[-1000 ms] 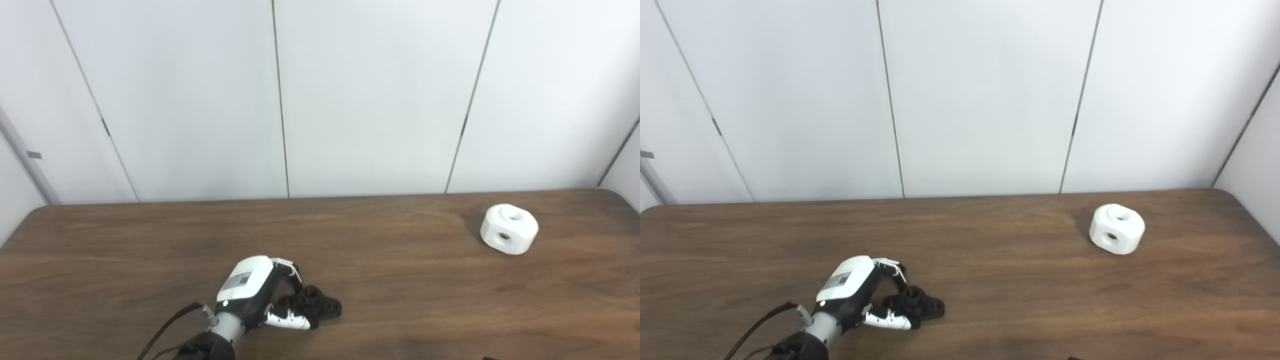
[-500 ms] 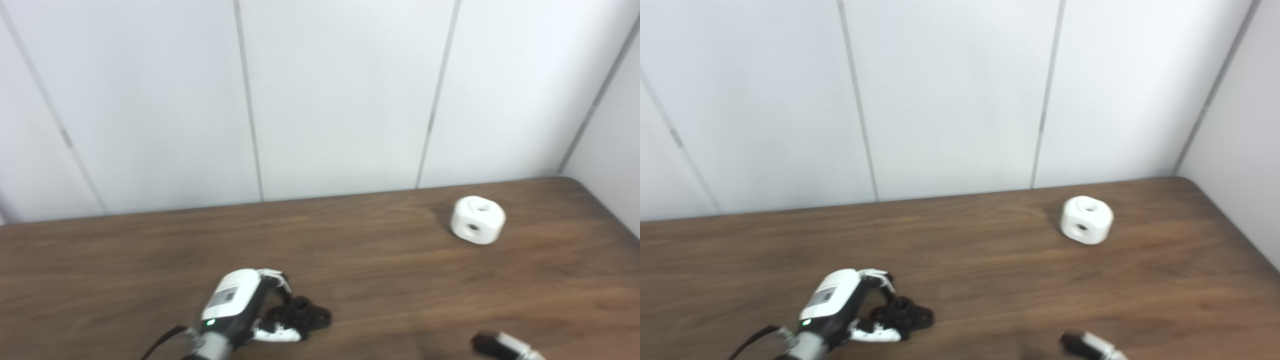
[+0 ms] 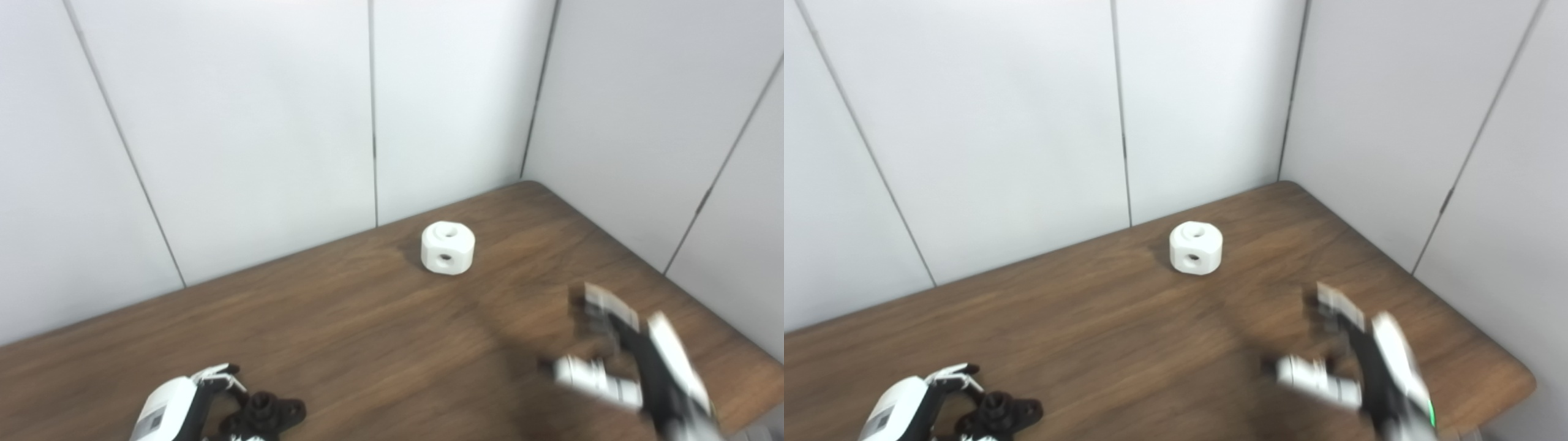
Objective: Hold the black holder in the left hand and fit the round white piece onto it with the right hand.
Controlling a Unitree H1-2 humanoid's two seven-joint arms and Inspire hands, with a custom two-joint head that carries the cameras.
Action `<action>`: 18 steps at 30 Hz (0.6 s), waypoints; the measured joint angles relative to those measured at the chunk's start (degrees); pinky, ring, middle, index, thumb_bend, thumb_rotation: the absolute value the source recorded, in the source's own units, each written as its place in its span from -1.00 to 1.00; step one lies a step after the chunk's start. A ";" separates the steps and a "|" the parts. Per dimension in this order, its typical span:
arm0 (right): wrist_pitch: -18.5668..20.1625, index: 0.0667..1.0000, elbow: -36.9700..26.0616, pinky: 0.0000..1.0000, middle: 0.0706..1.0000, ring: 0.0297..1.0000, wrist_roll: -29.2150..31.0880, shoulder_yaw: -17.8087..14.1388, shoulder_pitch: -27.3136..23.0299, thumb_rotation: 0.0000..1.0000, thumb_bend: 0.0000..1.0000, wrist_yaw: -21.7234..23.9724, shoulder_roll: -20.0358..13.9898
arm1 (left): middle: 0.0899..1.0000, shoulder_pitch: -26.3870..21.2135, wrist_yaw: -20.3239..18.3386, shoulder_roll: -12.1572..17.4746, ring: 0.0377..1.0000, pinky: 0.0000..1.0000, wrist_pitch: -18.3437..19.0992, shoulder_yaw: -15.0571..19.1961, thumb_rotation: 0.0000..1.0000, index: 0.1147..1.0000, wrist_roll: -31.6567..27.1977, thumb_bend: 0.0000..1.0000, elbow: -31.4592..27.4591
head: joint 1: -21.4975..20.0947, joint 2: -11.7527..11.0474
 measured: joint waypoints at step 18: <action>0.03 0.96 13.58 0.41 1.00 0.93 -20.59 -0.98 -18.44 0.30 1.00 29.25 -7.28 | 0.62 -2.18 -3.81 1.75 0.68 0.53 -1.23 1.27 -0.92 -0.17 -2.06 0.03 0.55 | 0.09 -0.70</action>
